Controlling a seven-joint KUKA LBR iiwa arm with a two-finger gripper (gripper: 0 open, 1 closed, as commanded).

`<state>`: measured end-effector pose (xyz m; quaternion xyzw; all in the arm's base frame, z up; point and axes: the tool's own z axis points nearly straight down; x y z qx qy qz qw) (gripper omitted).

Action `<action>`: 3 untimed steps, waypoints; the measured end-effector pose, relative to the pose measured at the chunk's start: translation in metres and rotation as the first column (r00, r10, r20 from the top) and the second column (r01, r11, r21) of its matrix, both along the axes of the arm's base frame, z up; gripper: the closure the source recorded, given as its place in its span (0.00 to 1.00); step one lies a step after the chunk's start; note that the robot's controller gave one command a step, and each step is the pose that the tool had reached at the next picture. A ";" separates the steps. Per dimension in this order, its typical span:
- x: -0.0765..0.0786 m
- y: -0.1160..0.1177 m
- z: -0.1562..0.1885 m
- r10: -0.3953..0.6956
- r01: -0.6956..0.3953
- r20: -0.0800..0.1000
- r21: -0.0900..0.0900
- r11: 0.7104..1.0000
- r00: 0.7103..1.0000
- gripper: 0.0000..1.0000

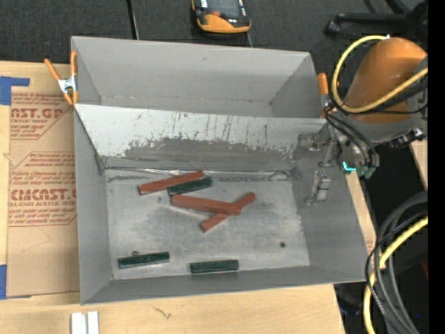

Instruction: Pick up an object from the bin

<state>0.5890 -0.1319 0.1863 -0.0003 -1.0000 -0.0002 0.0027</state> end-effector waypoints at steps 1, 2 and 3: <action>0.002 0.001 0.005 0.001 -0.001 0.008 -0.001 1.000 1.000 0.00; -0.017 0.057 -0.072 0.006 -0.006 0.011 -0.001 1.000 1.000 0.00; -0.013 0.092 -0.084 0.103 -0.103 0.000 0.001 0.995 0.995 0.00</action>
Offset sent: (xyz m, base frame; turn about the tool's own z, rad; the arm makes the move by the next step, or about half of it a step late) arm -0.0292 0.0901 -0.1163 -0.0114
